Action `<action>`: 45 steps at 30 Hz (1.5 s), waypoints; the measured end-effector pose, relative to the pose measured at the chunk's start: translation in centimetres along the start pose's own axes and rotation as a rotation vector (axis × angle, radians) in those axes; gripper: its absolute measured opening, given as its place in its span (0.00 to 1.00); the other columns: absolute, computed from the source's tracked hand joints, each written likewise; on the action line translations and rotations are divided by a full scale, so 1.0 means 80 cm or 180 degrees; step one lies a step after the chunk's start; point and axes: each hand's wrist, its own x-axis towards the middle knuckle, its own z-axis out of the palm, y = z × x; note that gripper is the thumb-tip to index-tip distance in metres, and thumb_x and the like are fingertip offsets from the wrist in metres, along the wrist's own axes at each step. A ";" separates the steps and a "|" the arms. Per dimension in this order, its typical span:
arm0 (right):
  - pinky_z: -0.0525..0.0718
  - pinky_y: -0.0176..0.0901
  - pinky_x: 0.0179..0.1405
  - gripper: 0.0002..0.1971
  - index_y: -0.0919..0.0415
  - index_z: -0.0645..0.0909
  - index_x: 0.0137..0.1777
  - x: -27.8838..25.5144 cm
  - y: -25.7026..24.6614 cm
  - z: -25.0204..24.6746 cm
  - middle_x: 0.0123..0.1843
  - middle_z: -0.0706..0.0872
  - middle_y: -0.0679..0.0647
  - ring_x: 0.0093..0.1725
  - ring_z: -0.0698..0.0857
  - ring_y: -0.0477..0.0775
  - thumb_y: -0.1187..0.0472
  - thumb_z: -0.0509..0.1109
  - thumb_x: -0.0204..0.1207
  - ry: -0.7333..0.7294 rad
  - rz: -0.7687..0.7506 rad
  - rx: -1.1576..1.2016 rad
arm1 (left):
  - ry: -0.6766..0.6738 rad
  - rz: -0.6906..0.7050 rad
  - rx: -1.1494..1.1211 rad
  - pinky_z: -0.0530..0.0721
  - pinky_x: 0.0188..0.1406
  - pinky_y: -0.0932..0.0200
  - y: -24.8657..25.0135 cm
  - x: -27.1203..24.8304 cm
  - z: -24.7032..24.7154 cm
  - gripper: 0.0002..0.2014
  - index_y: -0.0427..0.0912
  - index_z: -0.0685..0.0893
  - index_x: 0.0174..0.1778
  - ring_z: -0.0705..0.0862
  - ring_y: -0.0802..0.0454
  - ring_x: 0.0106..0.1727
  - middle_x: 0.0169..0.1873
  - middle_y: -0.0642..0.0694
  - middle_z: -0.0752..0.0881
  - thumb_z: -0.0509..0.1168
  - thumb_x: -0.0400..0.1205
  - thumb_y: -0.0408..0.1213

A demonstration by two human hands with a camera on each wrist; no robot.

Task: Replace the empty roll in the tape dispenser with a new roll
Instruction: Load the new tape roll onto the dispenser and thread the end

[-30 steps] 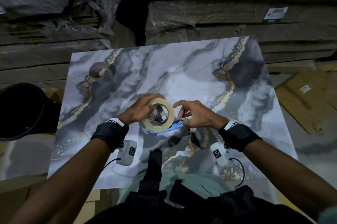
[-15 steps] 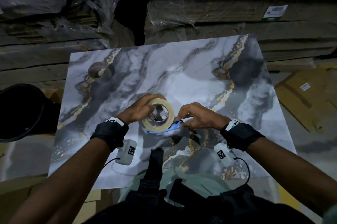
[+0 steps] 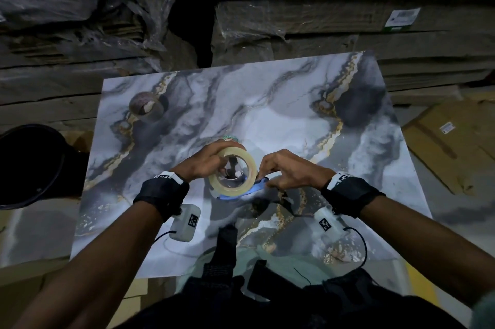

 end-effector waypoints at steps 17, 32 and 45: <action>0.88 0.31 0.45 0.14 0.55 0.96 0.51 0.001 0.007 0.004 0.51 0.96 0.49 0.47 0.90 0.36 0.71 0.72 0.74 0.0314 0.0113 0.0174 | 0.0223 0.0423 0.0255 0.79 0.64 0.70 -0.018 -0.002 0.006 0.31 0.40 0.84 0.68 0.83 0.70 0.62 0.66 0.39 0.85 0.61 0.74 0.08; 0.94 0.45 0.53 0.10 0.59 0.92 0.48 -0.005 0.016 0.015 0.45 0.95 0.50 0.47 0.93 0.44 0.73 0.75 0.75 0.0515 -0.0078 0.0433 | 0.0172 -0.0045 -0.0074 0.76 0.79 0.39 -0.021 -0.012 0.011 0.30 0.48 0.85 0.71 0.78 0.48 0.77 0.74 0.44 0.80 0.69 0.70 0.50; 0.82 0.25 0.52 0.09 0.61 0.92 0.54 -0.011 0.027 0.026 0.54 0.94 0.53 0.50 0.90 0.43 0.71 0.74 0.78 0.0206 -0.0689 0.0151 | 0.0074 -0.0188 -0.0346 0.84 0.61 0.48 -0.006 -0.011 0.016 0.25 0.48 0.89 0.60 0.88 0.47 0.60 0.60 0.45 0.89 0.63 0.66 0.35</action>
